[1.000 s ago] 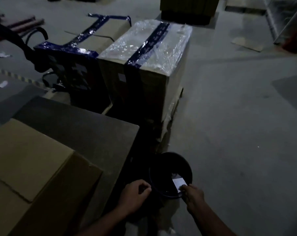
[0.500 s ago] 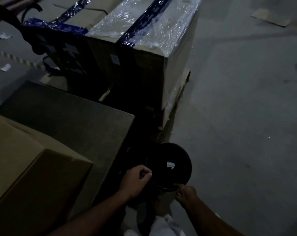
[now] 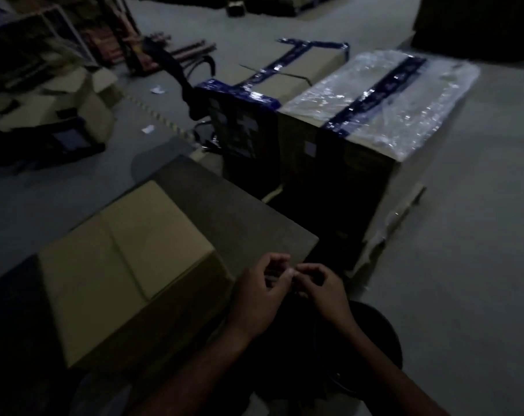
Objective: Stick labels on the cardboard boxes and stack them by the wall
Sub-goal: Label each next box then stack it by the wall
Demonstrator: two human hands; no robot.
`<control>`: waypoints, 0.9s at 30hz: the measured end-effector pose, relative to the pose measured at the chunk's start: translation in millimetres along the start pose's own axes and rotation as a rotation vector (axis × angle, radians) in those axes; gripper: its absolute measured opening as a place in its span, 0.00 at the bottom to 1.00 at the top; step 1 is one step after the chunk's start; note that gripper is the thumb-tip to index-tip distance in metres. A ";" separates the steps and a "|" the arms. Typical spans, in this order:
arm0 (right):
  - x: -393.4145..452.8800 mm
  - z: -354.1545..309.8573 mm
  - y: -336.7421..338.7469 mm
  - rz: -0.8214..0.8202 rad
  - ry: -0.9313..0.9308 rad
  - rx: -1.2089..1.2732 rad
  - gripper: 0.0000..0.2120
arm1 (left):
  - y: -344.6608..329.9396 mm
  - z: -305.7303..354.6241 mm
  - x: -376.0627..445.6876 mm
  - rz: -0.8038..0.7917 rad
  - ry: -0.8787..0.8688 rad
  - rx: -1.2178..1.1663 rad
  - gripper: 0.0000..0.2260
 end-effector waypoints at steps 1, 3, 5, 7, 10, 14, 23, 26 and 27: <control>2.6 -14.7 -14.1 -0.041 0.041 0.005 0.03 | 13.1 7.4 0.6 0.063 -0.012 -0.023 0.08; 5.1 -41.8 -43.1 -0.125 0.122 0.011 0.03 | 39.8 19.4 -1.3 0.175 -0.032 -0.037 0.09; 7.5 -58.8 -70.4 -0.190 0.187 -0.012 0.03 | 66.2 29.5 -6.1 0.273 -0.073 -0.007 0.09; 8.7 -69.1 -94.3 -0.240 0.246 -0.047 0.04 | 91.5 36.7 -13.4 0.360 -0.106 0.035 0.09; 10.7 -75.9 -125.4 -0.266 0.345 -0.141 0.05 | 126.1 39.3 -25.0 0.448 -0.103 0.080 0.09; 10.6 -74.1 -160.7 -0.257 0.438 -0.328 0.11 | 175.9 21.3 -40.0 0.591 -0.100 0.252 0.11; 17.3 -52.5 -193.1 -0.186 0.417 -0.529 0.22 | 255.7 -62.8 -85.8 0.833 0.217 0.331 0.37; 17.5 -52.0 -199.7 -0.176 0.437 -0.555 0.18 | 257.8 -84.6 -82.0 0.809 0.332 0.060 0.40; 17.3 -52.0 -202.3 -0.180 0.431 -0.552 0.18 | 257.5 -89.3 -78.4 0.802 0.354 -0.020 0.40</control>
Point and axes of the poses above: each hand's wrist, its own x-axis towards the middle knuckle, its own y-axis out of the back of the hand, z = x × y, the point moved 2 cm from there along x, towards the middle knuckle, and after that the axes turned 2 degrees about y, right-handed, at the moved point
